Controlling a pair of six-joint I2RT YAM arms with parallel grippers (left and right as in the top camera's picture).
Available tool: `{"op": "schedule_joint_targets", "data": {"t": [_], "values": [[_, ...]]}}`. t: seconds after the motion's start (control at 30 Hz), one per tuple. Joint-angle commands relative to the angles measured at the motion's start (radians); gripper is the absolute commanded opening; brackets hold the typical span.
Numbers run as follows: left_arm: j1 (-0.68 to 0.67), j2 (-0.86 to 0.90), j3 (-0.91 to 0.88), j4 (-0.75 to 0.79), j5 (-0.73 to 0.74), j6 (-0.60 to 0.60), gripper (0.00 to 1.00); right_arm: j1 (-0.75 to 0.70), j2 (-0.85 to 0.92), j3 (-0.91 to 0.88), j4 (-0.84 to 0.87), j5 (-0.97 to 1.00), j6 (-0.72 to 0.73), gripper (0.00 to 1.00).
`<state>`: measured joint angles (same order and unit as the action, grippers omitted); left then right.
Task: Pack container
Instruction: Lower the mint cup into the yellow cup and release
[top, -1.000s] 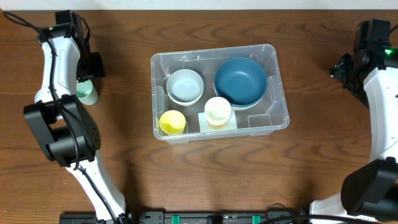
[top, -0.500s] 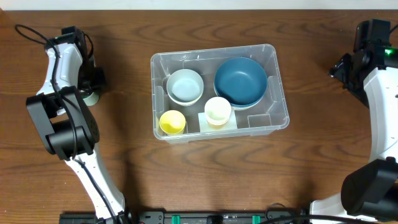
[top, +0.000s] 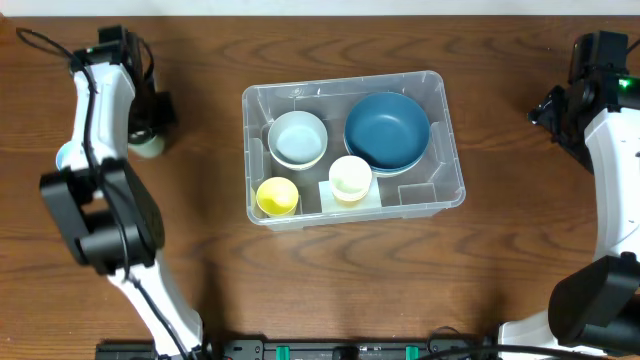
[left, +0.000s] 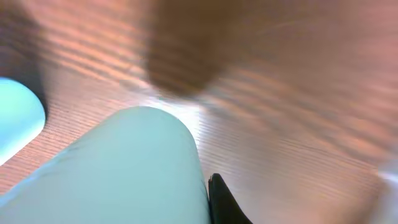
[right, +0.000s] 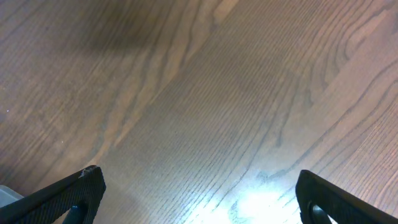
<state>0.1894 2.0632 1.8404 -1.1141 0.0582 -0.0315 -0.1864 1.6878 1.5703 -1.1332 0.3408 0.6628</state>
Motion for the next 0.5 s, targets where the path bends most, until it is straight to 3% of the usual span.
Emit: {"op": "schedule_joint_targets", "data": {"t": [0.0,0.27,0.47], "values": [[-0.071,-0.16,0.031,-0.003,0.105,-0.031,0.06,-0.004,0.0,0.002,-0.001,0.017,0.013,0.99],[-0.352,-0.351,0.031,-0.072,0.14,-0.034,0.05,-0.004,0.0,0.002,-0.001,0.018,0.013,0.99],[-0.559,-0.343,0.021,-0.223,0.124,-0.049,0.06,-0.004,0.0,0.002,-0.001,0.018,0.013,0.99]]}}
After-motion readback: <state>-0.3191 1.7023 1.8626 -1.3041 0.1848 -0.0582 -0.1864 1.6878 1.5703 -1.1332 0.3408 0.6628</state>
